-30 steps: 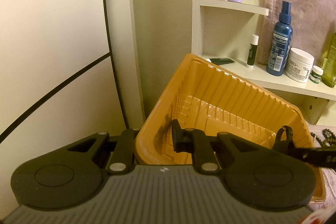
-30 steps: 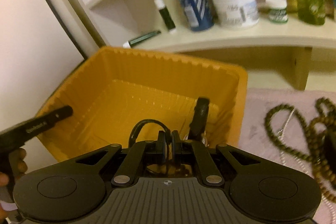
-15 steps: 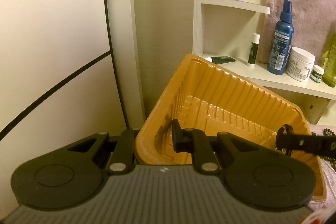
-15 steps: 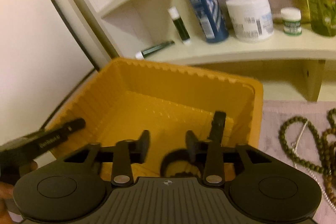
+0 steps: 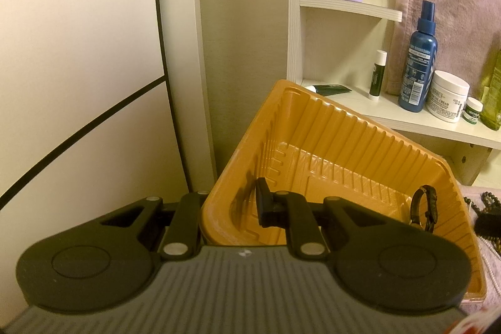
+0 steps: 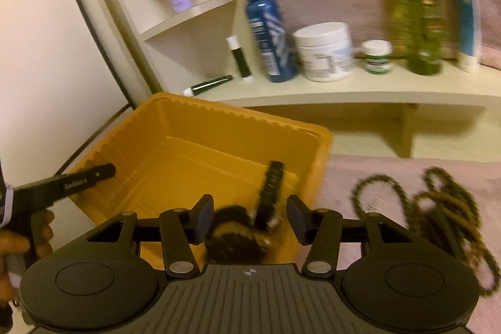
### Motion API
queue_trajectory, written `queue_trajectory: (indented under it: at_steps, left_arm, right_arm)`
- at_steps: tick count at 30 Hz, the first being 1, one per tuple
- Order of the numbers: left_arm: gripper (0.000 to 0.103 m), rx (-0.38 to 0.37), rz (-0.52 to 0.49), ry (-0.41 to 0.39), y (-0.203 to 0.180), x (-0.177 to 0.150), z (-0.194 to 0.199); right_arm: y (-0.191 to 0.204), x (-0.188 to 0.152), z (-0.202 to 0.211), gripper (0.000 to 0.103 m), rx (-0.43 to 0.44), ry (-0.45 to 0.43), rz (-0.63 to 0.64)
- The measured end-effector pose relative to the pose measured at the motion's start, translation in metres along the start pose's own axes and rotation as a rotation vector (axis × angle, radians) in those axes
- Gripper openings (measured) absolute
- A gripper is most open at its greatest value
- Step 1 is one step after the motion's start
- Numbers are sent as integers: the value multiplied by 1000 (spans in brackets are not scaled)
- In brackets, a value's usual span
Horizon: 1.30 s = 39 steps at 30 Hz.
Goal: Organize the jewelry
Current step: 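Grasp a black watch from the bead pile with the right tool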
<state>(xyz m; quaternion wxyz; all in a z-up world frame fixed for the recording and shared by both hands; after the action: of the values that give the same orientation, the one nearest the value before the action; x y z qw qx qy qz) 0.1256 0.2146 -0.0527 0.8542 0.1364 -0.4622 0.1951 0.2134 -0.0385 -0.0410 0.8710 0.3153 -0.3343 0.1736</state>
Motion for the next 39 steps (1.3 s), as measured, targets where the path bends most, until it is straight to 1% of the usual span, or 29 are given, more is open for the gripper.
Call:
queue_trajectory:
  at_steps: [3, 11, 16, 19, 24, 26, 32, 39]
  left_arm:
    - [14, 0, -1, -1, 0, 0, 1]
    - [15, 6, -6, 0, 0, 0, 0]
    - [15, 8, -11, 0, -2, 1, -1]
    - [15, 8, -12, 0, -2, 1, -1]
    - [15, 9, -16, 2, -2, 1, -2]
    - [15, 9, -18, 1, -2, 2, -2]
    - [15, 7, -19, 1, -2, 2, -2]
    - [15, 7, -21, 3, -1, 2, -2]
  right_arm:
    - [-14, -9, 17, 53, -33, 2, -11]
    - [-64, -30, 54, 54, -175, 17, -66]
    - [-93, -33, 71, 54, -262, 4, -77]
    - [-104, -33, 77, 54, -287, -7, -84]
    - [-113, -30, 80, 52, -305, -22, -63]
    - [-113, -28, 78, 44, -304, -25, -44]
    - [-115, -23, 65, 35, -285, -5, -15]
    - [-116, -20, 51, 32, -277, 7, 5]
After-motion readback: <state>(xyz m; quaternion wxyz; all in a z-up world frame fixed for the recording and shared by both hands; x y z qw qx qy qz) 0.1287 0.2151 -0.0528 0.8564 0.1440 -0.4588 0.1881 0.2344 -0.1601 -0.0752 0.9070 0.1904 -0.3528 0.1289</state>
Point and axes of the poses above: each gripper's, at about its wrist camera, not at the fingertips, and z roughly against the way its jaws point, y to its left, x to its top, the point moved 3 cm from there along -z, roughly the way its jaws point, and after that the axes turned 2 degrees about -z, right-handed, at the moved point
